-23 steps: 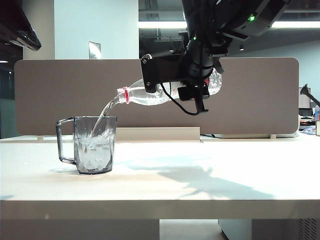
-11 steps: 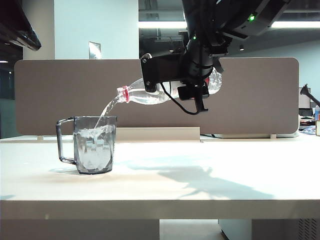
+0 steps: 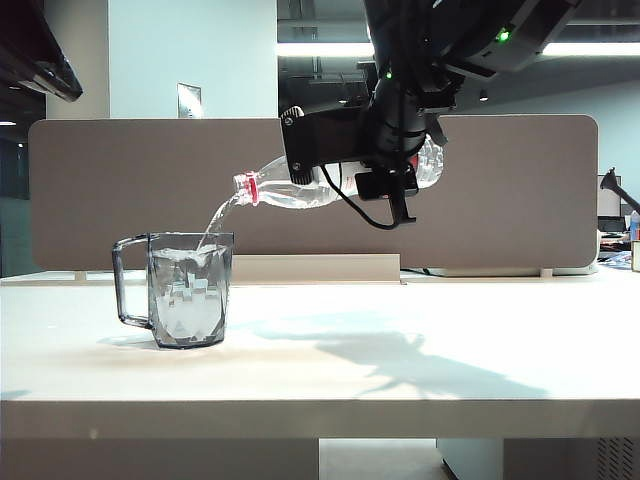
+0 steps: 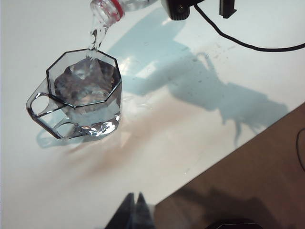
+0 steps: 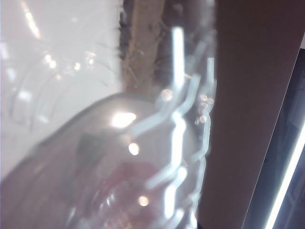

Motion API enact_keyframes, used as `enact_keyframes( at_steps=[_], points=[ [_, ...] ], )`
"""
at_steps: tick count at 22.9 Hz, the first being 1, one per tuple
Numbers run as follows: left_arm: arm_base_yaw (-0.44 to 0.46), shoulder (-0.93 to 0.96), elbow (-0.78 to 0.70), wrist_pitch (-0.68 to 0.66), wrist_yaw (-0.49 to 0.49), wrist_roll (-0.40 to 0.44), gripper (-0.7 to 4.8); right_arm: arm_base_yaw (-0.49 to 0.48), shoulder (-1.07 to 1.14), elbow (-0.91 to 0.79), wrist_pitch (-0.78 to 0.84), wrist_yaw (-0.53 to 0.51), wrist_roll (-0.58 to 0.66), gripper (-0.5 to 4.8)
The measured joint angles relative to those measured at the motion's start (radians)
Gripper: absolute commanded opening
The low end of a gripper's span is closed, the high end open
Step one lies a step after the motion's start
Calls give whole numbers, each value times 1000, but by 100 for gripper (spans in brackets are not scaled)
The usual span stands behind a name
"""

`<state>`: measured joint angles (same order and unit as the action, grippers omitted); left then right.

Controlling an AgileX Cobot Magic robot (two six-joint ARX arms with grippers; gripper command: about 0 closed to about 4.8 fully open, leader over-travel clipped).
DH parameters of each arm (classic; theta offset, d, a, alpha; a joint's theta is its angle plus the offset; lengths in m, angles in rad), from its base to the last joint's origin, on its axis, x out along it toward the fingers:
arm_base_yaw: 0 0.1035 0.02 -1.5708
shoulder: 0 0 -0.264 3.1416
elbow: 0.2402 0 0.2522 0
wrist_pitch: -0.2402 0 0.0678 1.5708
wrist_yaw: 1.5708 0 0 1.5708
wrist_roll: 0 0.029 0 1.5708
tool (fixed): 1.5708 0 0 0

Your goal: Pick up the mineral water bottle on the table and pour water into the mug until it's full.

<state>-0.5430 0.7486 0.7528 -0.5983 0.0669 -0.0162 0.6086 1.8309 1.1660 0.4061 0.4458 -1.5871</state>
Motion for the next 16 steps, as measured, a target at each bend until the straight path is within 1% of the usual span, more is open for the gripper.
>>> enact_keyframes(
  at_steps=[16],
  points=[
    [0, 0, 0, 0, 0, 0, -5, 0, -6, 2, 11, 0, -23, 198]
  ],
)
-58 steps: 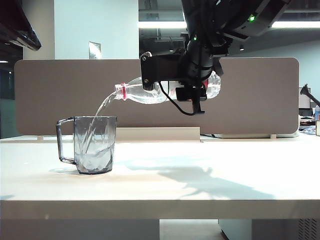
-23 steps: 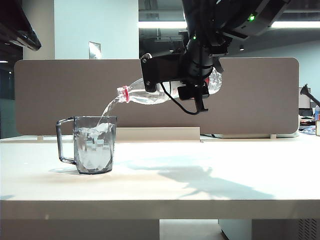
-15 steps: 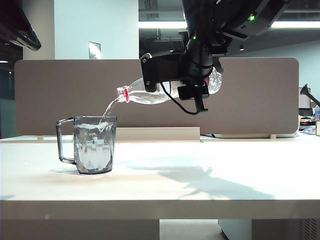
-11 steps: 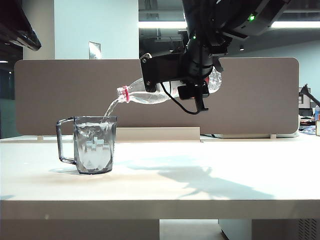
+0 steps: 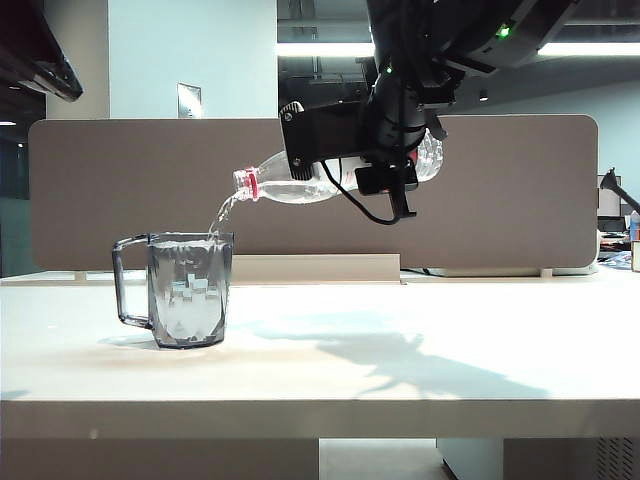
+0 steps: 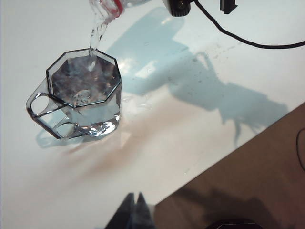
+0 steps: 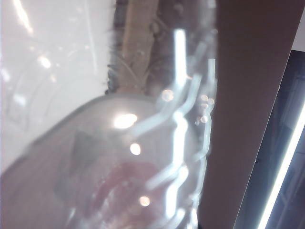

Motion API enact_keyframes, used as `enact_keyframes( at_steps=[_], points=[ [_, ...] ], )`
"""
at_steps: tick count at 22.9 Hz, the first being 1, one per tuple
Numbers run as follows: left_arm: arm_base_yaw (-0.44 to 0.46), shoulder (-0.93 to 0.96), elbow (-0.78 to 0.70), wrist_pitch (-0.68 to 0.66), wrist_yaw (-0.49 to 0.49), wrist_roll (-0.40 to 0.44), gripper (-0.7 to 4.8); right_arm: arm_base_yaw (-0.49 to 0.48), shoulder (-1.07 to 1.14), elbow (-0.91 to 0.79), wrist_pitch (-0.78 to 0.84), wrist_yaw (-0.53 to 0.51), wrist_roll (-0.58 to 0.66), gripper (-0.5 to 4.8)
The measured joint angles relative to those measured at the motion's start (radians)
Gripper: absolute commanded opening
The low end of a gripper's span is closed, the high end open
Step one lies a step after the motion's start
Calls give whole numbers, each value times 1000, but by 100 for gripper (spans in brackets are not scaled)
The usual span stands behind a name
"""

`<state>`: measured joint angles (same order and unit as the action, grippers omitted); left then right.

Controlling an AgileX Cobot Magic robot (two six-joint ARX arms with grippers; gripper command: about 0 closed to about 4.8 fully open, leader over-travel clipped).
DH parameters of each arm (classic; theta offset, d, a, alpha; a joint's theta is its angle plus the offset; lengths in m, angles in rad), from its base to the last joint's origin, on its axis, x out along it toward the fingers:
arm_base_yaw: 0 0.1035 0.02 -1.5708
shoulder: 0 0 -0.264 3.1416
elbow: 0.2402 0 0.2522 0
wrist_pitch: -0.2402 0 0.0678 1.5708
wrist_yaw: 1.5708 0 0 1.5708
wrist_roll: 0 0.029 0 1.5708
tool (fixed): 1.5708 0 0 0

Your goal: Pick up the mineral water bottle on the table and pour water into the mug until it's full.

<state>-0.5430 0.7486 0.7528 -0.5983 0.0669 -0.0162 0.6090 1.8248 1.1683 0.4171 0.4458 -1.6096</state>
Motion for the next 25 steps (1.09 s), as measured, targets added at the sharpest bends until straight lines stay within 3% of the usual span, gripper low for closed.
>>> enact_keyframes(
  at_steps=[4, 6, 10, 11, 14, 17, 21, 25],
  points=[
    [0, 0, 0, 0, 0, 0, -5, 18, 0, 0, 3, -3, 70, 197],
    [0, 0, 0, 0, 0, 0, -5, 38, 0, 0, 0, -14, 193, 198],
    [0, 0, 0, 0, 0, 0, -5, 48, 0, 0, 0, -28, 605, 198],
    [0, 0, 0, 0, 0, 0, -5, 45, 0, 0, 0, -34, 758, 198],
    [0, 0, 0, 0, 0, 0, -5, 35, 0, -13, 20, -117, 1093, 198],
    [0, 0, 0, 0, 0, 0, -5, 22, -1, -129, 195, -212, 1386, 198],
    [0, 0, 0, 0, 0, 0, -5, 20, 9, -324, 494, -216, 1616, 198],
    [0, 0, 0, 0, 0, 0, -5, 26, 110, -437, 720, -215, 1685, 198]
  ],
)
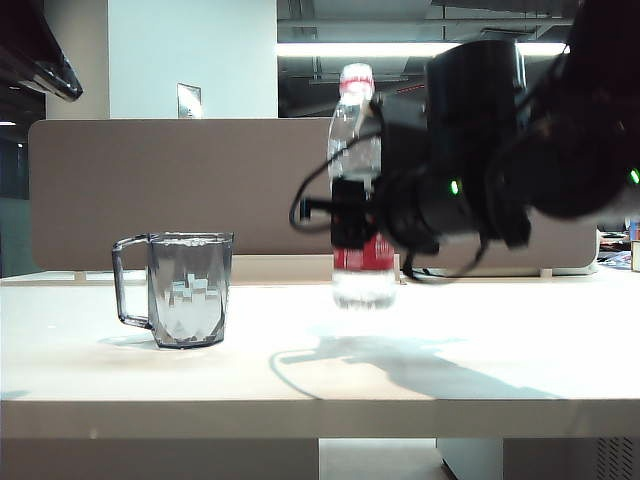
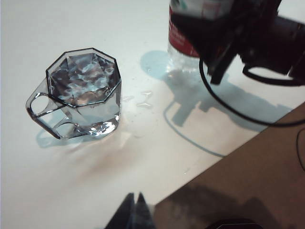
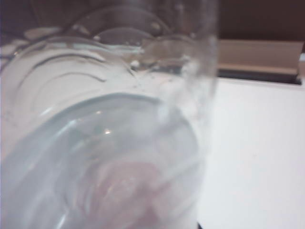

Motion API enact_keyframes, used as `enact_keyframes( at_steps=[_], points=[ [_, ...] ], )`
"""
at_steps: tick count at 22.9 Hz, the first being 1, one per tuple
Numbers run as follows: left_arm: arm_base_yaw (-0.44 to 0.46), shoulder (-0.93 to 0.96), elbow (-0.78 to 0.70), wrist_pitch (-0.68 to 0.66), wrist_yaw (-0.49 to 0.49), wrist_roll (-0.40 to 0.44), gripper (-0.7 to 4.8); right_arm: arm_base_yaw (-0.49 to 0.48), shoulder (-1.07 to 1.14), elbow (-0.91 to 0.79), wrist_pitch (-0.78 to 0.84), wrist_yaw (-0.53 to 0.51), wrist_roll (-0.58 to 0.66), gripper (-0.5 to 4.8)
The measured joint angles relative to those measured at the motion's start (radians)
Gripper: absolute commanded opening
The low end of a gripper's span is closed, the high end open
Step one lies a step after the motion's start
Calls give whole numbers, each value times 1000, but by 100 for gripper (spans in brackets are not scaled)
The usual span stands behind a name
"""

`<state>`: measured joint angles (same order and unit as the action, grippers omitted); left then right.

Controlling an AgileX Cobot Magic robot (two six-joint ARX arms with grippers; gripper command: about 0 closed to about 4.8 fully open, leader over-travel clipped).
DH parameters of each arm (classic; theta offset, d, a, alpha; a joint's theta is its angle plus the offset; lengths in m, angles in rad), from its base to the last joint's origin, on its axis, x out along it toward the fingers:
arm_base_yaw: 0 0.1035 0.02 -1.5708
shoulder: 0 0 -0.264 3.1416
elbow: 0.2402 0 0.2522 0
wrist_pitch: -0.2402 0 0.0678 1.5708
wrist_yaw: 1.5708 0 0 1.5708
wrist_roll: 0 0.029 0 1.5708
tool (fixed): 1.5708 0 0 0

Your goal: Pick up the mineral water bottle on the table and pour water into the mug until it's full.

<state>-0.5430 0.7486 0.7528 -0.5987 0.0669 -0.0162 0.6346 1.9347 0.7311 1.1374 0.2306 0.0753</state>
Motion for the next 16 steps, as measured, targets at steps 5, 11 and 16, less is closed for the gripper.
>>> enact_keyframes(
  at_steps=[5, 11, 16],
  points=[
    [0, 0, 0, 0, 0, 0, -5, 10, 100, -10, 126, -7, 0, 203],
    [0, 0, 0, 0, 0, 0, -5, 9, 138, -9, 174, -26, 0, 351],
    [0, 0, 0, 0, 0, 0, -5, 10, 139, -19, 168, -43, 0, 479]
  ],
)
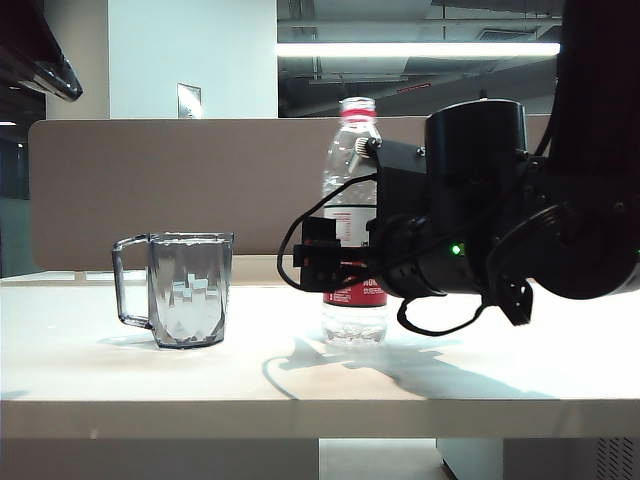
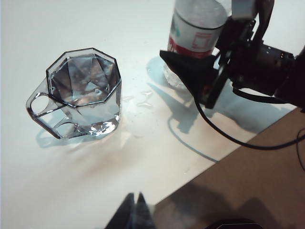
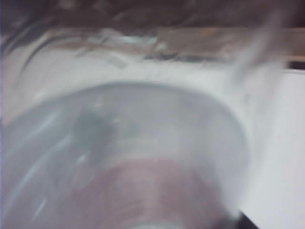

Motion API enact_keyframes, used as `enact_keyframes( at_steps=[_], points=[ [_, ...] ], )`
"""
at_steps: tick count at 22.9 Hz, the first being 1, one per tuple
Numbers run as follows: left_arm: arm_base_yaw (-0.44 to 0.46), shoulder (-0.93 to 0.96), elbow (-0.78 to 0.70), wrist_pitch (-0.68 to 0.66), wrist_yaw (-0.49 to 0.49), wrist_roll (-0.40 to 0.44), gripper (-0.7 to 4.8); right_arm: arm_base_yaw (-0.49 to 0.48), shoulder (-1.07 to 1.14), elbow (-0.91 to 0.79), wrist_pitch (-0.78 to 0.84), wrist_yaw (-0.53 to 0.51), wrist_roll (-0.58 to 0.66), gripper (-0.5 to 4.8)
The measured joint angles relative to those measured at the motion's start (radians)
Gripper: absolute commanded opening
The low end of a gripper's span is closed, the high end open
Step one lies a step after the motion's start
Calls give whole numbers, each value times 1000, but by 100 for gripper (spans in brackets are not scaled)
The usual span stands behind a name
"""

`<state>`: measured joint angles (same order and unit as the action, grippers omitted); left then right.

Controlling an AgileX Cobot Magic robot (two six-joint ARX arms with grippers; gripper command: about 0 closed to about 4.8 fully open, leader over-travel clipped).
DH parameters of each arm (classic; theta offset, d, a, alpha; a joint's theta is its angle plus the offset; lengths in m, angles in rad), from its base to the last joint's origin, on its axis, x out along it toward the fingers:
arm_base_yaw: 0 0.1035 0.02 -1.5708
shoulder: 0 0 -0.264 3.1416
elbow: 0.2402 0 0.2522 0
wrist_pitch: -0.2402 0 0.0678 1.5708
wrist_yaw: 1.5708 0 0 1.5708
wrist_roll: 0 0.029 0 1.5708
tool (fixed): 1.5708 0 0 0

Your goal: Pick up the mineral water bottle on the table and pour water into the mug until it's full.

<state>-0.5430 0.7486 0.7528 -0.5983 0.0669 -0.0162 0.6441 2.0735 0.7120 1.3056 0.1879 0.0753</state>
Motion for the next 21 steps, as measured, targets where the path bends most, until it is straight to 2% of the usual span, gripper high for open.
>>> enact_keyframes(
  at_steps=[7, 9, 10, 11, 12, 14, 16, 21],
  points=[
    [0, 0, 0, 0, 0, 0, -5, 1, -112, -152, -10, -7, -27, 479],
    [0, 0, 0, 0, 0, 0, -5, 1, -185, -239, -12, -7, -28, 375],
    [0, 0, 0, 0, 0, 0, -5, 1, -217, -271, -12, -7, -28, 251],
    [0, 0, 0, 0, 0, 0, -5, 2, -304, -352, -11, -7, -28, 210],
    [0, 0, 0, 0, 0, 0, -5, 2, -340, -383, -10, -7, -28, 117],
    [0, 0, 0, 0, 0, 0, -5, 2, -462, -486, -10, -6, -30, 34],
    [0, 0, 0, 0, 0, 0, -5, 2, -583, -569, -9, -6, -29, -6],
    [0, 0, 0, 0, 0, 0, -5, 2, -813, -704, -79, -6, 0, -6]
  ],
)
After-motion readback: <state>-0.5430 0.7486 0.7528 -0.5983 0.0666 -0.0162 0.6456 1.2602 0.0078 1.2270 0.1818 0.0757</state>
